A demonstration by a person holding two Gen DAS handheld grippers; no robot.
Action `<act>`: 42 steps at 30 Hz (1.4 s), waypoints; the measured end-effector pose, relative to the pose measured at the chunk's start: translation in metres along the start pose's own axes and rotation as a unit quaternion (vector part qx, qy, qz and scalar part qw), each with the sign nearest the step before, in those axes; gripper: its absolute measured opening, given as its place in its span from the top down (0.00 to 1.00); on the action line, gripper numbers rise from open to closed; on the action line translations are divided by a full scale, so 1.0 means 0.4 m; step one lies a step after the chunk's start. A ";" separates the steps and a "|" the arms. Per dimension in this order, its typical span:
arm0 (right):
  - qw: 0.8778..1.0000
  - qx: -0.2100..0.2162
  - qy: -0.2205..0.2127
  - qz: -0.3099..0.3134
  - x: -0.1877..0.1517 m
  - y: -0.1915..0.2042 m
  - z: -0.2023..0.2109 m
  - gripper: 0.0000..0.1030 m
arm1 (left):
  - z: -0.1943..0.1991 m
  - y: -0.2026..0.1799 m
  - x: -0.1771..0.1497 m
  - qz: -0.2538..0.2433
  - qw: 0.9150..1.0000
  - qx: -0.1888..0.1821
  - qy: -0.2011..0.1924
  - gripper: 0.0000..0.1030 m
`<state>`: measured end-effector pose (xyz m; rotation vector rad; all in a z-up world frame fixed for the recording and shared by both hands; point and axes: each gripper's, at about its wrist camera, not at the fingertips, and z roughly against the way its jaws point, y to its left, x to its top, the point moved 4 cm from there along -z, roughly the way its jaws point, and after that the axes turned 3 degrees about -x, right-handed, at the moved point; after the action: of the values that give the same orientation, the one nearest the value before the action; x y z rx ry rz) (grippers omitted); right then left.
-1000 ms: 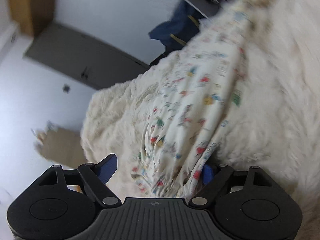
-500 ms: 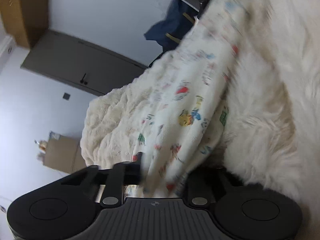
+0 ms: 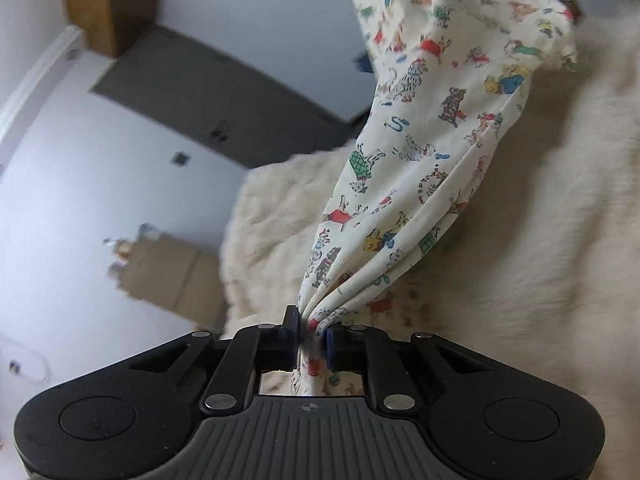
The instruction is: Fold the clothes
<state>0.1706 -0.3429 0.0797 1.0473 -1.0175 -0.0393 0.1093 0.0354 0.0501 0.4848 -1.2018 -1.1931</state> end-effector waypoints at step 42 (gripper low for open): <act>0.967 -0.043 0.197 -0.156 -0.383 -0.020 -0.193 0.86 | 0.123 -0.235 0.151 0.063 0.984 -0.114 -0.121 0.08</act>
<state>0.1419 -0.2212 -0.0379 1.0750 -0.4826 -0.1270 0.0179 -0.0388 0.0175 0.0921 -1.2622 -1.2875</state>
